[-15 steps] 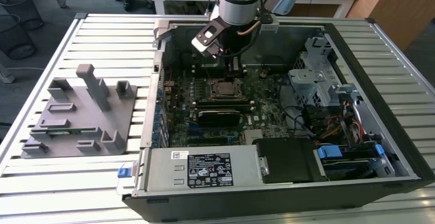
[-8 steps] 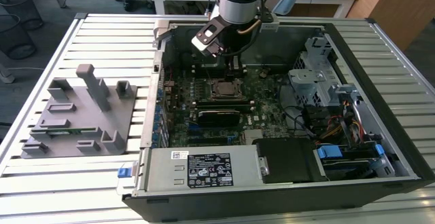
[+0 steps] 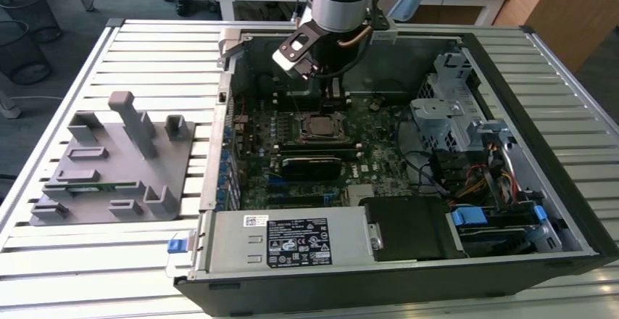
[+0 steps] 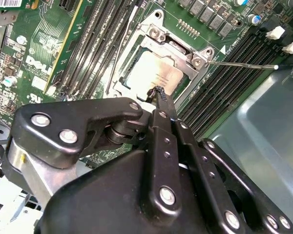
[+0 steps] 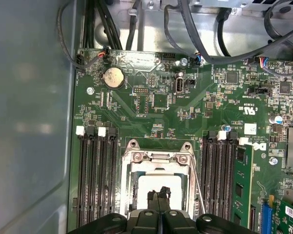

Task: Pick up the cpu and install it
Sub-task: 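Install the first cpu locking lever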

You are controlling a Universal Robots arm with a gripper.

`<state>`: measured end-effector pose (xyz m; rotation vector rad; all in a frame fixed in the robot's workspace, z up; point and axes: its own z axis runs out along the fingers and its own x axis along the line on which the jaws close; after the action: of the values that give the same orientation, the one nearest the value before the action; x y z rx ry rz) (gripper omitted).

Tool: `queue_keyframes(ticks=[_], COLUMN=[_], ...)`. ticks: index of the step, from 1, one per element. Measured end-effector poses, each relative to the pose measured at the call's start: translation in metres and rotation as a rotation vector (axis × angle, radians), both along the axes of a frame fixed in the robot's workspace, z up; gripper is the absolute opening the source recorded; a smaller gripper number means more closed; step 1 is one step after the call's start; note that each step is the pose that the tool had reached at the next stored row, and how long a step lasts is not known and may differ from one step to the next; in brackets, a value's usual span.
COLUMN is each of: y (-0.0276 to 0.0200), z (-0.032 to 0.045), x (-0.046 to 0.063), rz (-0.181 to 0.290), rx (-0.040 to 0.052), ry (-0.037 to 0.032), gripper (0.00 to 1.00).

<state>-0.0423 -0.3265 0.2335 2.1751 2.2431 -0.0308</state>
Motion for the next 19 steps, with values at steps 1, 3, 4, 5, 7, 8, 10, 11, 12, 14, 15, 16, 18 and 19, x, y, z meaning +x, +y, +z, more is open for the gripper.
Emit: queue_keyframes(ticks=[1,3,4,5,7,8,10,11,12,14,15,16,18,19], y=[0.0000,0.0000,0.0000,0.0000,0.0000,0.0000,0.0000,0.0000,0.0000,0.0000,0.0000,0.0000,0.0000,0.0000], z=[0.0004,0.0013,0.0016,0.0020,0.0028,0.0032,0.0042,0.0047,0.0052,0.0063,0.0069,0.0074,0.0088,0.0095], x=[0.0000,0.0000,0.0000,0.0000,0.0000,0.0000,0.0000,0.0000,0.0000,0.0000,0.0000,0.0000,0.0000,0.0000], rz=[0.000,0.000,0.000,0.000,0.000,0.000,0.000,0.000,0.000,0.000,0.000,0.000,0.000,0.000], rx=[0.0000,0.0000,0.0000,0.0000,0.0000,0.0000,0.0000,-0.0001,0.0000,0.0000,0.0000,0.0000,0.0000,0.0000], ry=[0.0000,0.0000,0.0000,0.0000,0.0000,0.0000,0.0000,0.0001,0.0000,0.0001,0.0000,0.0000,0.0000,0.0000], gripper=[0.11,0.11,0.11,0.11,0.11,0.11,0.11,0.11,0.11,0.11,0.11,0.11,0.11,0.11])
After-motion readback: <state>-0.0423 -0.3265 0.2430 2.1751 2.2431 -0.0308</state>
